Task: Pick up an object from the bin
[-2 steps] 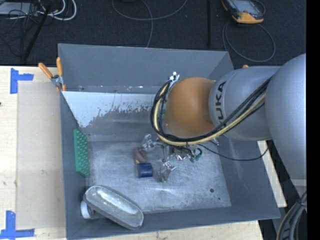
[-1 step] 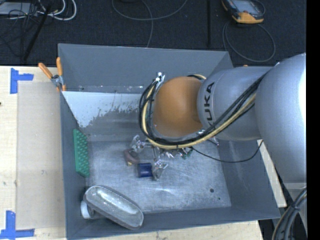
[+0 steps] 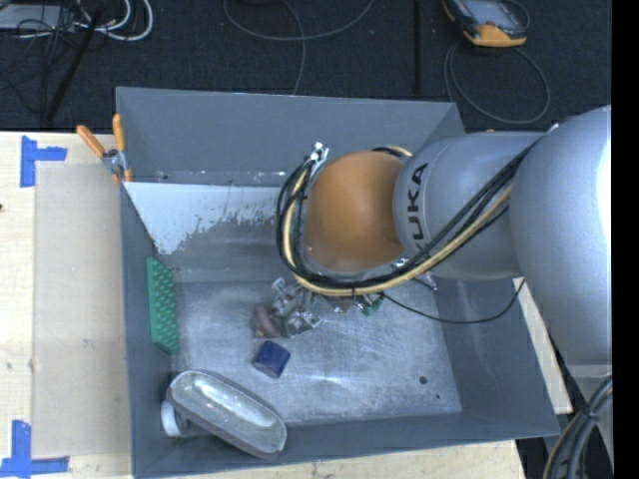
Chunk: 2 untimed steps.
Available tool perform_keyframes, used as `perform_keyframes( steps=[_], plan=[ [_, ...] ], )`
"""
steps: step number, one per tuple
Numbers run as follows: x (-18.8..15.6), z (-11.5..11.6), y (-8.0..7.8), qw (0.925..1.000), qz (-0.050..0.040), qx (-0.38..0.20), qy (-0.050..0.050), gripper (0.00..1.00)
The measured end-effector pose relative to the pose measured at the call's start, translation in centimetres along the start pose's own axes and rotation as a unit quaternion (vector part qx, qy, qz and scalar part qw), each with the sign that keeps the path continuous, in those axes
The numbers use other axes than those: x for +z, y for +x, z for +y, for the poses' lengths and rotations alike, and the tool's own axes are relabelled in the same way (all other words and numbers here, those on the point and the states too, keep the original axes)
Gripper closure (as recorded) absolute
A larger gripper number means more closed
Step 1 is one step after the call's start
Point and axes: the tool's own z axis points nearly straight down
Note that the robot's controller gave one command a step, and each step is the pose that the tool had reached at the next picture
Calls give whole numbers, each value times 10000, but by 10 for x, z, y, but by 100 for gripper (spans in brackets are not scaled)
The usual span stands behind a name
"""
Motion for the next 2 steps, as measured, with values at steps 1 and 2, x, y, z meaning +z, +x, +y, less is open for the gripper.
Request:
perform_keyframes(
  steps=[1, 2],
  plan=[
    [5, 4, 5, 9999, 98, -3, -60, 0],
    [6, 76, 27, 9979, 123, -625, -98, 0]
  ],
)
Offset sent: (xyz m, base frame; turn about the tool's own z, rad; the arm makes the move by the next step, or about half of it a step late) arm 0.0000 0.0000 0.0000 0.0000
